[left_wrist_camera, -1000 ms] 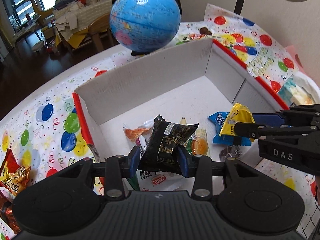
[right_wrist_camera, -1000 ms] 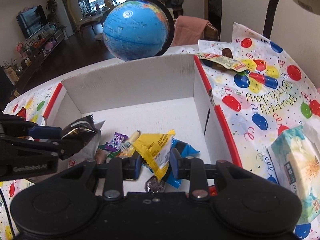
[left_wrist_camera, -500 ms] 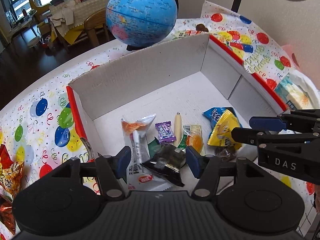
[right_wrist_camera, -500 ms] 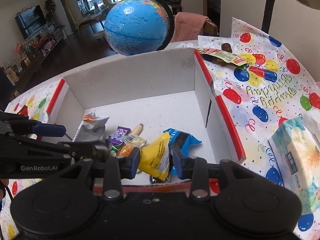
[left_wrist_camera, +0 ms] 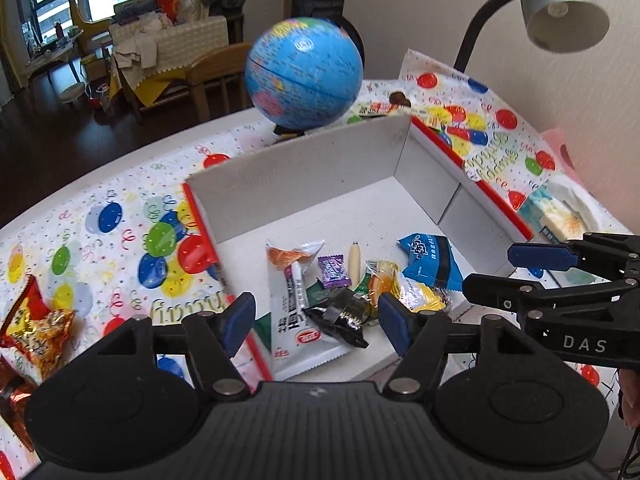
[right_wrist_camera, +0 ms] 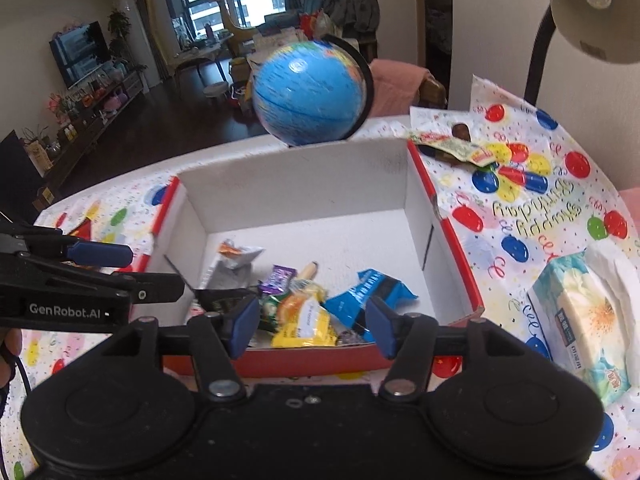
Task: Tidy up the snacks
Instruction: 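Withdraw both tools from the red box back over the remaining packets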
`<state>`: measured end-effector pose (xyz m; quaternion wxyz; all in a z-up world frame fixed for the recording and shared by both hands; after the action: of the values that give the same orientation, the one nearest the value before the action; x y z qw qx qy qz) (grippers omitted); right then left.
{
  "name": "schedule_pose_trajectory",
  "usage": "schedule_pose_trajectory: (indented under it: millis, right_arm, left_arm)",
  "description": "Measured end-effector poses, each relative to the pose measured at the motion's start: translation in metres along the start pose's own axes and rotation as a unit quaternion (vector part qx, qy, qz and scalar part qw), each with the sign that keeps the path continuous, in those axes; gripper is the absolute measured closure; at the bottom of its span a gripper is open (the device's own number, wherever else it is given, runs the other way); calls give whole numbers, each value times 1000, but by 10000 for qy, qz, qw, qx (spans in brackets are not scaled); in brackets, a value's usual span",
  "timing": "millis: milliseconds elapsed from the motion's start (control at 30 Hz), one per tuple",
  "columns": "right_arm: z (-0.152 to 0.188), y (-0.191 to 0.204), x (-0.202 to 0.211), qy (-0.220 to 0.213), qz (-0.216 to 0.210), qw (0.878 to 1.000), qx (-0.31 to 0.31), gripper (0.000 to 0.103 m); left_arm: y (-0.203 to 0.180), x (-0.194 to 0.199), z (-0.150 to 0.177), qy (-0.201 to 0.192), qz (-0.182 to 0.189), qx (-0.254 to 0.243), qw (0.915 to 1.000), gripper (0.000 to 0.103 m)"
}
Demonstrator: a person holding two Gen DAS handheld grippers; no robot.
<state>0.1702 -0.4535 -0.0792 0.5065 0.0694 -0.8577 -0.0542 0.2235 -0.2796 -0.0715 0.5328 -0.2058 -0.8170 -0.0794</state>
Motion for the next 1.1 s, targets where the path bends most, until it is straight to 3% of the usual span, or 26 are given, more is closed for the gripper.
schedule_pose_trajectory:
  millis: [100,367,567,767,1100]
  right_arm:
    - [2,13,11,-126,-49,9999,67,33]
    - [5,54,31,-351,-212,9990,199,20]
    - [8,94,38,-425,-366,9978,349,16]
    - [10,138,41,-597,-588,9953,486,1]
    - [15,214,30,-556,-783,9932,656,0]
  left_arm:
    - [9,14,8,-116,44,71,9999,29]
    - [40,53,34,-372,30,242,9990,29]
    - [74,82,57,-606,-38,420,9973,23]
    - [111,103,82,-727,-110,605,9955,22]
    - [180,125,128,-745,-183,883,9931,22]
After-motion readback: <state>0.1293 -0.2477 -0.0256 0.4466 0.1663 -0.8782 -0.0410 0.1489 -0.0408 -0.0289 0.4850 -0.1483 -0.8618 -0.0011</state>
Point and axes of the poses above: each gripper's, at about its wrist camera, not at the fingertips, and x roughly against the way its jaws point, y to its left, z to its underside, the point moved 1 cm from there along -x, roughly the way its jaws point, and after that the axes turned 11 degrees about y, right-handed, at the moved point
